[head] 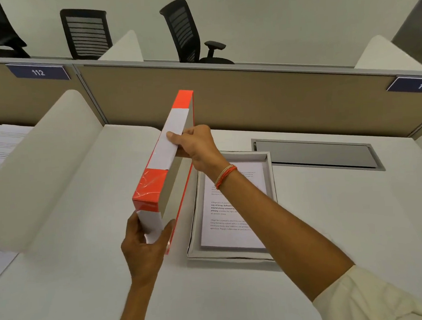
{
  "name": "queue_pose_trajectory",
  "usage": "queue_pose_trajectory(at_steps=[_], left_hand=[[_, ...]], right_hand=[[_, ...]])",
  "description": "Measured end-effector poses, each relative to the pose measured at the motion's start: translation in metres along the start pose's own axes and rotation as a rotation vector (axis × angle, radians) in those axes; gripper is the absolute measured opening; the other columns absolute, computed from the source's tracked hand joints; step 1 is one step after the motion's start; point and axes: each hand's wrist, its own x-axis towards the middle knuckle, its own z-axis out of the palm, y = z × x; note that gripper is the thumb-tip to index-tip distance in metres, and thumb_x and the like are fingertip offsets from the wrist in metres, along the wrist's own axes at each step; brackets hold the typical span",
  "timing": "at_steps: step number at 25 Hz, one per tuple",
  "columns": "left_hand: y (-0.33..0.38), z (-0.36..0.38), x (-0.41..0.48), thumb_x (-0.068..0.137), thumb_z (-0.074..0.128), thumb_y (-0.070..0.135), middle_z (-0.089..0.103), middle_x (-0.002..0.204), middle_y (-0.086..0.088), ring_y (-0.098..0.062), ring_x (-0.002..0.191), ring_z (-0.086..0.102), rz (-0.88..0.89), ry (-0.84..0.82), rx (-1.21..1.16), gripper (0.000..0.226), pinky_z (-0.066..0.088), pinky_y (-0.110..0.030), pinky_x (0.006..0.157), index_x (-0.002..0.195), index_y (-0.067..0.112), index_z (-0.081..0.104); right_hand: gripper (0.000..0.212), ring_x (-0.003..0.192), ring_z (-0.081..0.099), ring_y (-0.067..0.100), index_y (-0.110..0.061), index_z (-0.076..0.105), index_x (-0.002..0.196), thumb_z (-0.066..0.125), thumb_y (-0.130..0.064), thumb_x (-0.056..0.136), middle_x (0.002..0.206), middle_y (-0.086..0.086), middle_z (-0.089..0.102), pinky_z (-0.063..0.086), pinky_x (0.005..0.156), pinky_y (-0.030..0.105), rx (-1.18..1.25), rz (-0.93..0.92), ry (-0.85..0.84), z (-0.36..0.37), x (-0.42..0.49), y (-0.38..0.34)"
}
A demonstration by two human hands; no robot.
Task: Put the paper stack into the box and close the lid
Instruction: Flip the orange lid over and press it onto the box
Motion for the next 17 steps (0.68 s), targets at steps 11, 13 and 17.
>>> queue_pose_trajectory(at_steps=[11, 13, 17], left_hand=[[-0.022, 0.008, 0.116, 0.078, 0.033, 0.084, 0.057, 0.143, -0.006, -0.029, 0.128, 0.057, -0.595, -0.511, -0.059, 0.090, 0.042, -0.050, 0.111, 0.142, 0.023, 0.050], [-0.026, 0.019, 0.119, 0.083, 0.035, 0.080, 0.069, 0.127, -0.011, -0.033, 0.111, 0.068, -0.759, -0.623, -0.201, 0.079, 0.053, -0.051, 0.097, 0.130, 0.023, 0.062], [-0.026, 0.036, 0.107, 0.083, 0.051, 0.072, 0.072, 0.121, -0.006, -0.032, 0.105, 0.072, -0.712, -0.598, -0.283, 0.056, 0.062, -0.044, 0.075, 0.120, 0.033, 0.068]], right_hand=[[0.034, 0.095, 0.069, 0.026, 0.011, 0.060, 0.121, 0.063, -0.009, 0.093, 0.120, 0.021, 0.068, 0.060, 0.085, 0.036, 0.179, 0.086, -0.061, -0.050, -0.020, -0.011], [0.033, 0.086, 0.071, 0.020, 0.010, 0.060, 0.122, 0.062, -0.010, 0.095, 0.110, 0.016, 0.071, 0.060, 0.086, 0.035, 0.237, 0.071, -0.078, -0.072, -0.028, -0.010], [0.037, 0.095, 0.073, 0.021, -0.004, 0.061, 0.128, 0.057, -0.026, 0.098, 0.115, 0.010, 0.072, 0.062, 0.085, 0.035, 0.067, 0.023, 0.010, -0.139, -0.046, 0.006]])
